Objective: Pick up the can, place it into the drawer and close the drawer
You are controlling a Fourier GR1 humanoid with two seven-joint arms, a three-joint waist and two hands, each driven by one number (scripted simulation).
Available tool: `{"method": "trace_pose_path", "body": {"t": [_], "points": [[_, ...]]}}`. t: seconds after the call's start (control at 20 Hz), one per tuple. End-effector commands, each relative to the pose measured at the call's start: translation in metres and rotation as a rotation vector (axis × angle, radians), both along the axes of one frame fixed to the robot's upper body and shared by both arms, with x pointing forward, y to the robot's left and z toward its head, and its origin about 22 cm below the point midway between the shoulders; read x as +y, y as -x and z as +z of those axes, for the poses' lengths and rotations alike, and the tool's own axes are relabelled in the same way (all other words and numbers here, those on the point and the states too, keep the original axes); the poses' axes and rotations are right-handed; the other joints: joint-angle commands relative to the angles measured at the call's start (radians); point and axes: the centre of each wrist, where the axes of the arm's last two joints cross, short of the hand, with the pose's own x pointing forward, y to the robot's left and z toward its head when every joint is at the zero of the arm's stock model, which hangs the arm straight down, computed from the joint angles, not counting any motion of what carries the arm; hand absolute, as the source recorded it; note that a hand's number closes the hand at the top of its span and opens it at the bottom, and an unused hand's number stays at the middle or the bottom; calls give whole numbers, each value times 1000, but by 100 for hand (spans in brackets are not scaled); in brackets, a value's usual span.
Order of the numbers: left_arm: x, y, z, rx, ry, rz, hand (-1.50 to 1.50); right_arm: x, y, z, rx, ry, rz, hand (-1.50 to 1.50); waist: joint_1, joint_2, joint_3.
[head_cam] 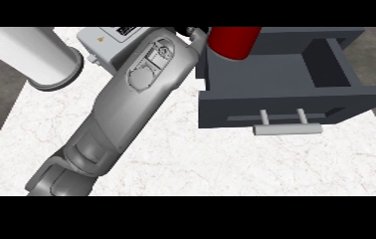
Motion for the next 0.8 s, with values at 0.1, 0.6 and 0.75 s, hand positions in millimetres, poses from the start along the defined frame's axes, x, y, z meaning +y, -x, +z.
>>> {"method": "trace_pose_path", "body": {"t": [0.1,0.6,0.75], "points": [[-19,-13,13,-18,-42,17,150,8,-19,-3,0,-7,8,-150,-15,7,1],[-25,-21,-4,10,-82,21,150,-2,-16,-11,3,-3,10,-150,-25,7,1],[-30,-25,7,37,-102,43,150,5,-16,2,-18,22,40,-150,-51,14,2]]}}
